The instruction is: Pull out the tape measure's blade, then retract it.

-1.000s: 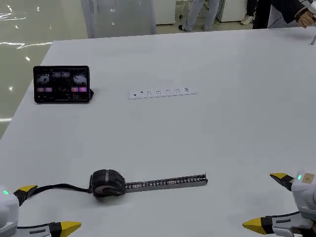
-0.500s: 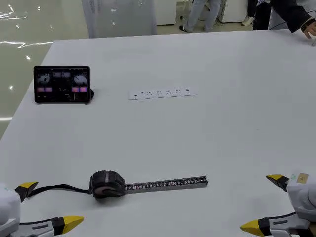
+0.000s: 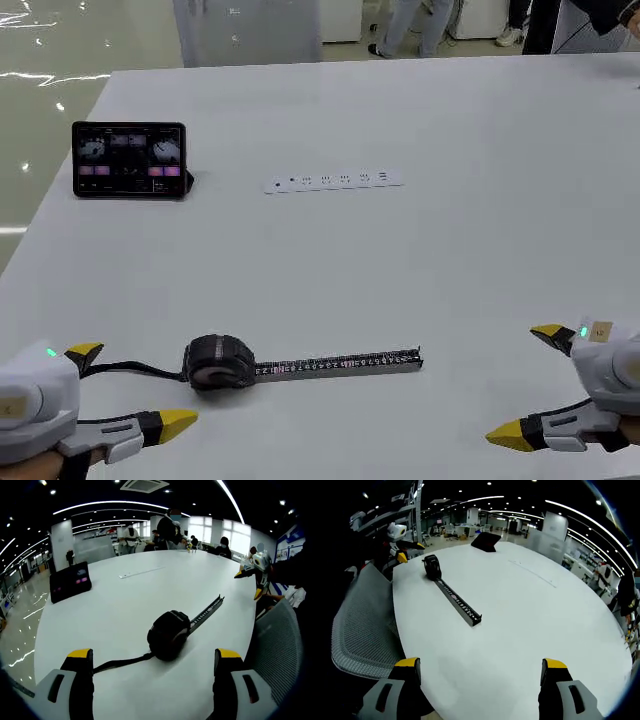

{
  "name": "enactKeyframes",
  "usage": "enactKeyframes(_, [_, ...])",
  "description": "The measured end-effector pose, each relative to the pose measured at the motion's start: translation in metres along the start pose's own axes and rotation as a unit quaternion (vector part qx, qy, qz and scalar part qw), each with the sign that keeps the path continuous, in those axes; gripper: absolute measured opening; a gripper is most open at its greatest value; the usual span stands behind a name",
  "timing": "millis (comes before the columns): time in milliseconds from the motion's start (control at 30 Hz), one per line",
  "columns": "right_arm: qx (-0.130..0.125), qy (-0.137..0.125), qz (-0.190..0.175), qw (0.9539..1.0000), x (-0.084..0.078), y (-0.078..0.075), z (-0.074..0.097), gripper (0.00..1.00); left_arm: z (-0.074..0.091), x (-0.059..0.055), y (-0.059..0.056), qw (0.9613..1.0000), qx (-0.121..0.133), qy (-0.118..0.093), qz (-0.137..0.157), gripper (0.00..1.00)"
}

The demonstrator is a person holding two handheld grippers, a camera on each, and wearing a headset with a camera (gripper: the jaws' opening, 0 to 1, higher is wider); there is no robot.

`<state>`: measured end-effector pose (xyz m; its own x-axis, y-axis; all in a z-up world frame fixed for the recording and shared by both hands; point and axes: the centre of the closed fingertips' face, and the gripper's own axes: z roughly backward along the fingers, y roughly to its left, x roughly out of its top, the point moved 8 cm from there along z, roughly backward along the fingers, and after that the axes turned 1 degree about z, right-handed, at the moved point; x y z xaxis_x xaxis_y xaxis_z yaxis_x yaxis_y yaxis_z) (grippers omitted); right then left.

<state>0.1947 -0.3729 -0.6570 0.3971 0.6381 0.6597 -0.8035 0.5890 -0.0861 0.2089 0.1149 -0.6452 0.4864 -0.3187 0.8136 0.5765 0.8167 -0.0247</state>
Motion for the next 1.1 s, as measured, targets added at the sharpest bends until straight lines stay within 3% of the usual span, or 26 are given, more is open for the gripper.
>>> enactKeyframes(533, [0.026,0.014,0.057,0.9980,0.022,-0.010,-0.016,0.99,-0.019,0.008,-0.018,0.9999,0.008,0.009,-0.003,0.99])
enactKeyframes(700, [0.035,0.020,0.067,0.9969,0.027,-0.014,-0.022,0.99,-0.026,0.011,-0.025,1.0000,0.004,0.002,-0.002,0.99])
enactKeyframes(1100, [0.070,0.029,0.119,0.9900,0.044,-0.024,-0.040,0.99,-0.046,0.016,-0.035,0.9989,0.015,-0.011,0.043,0.99])
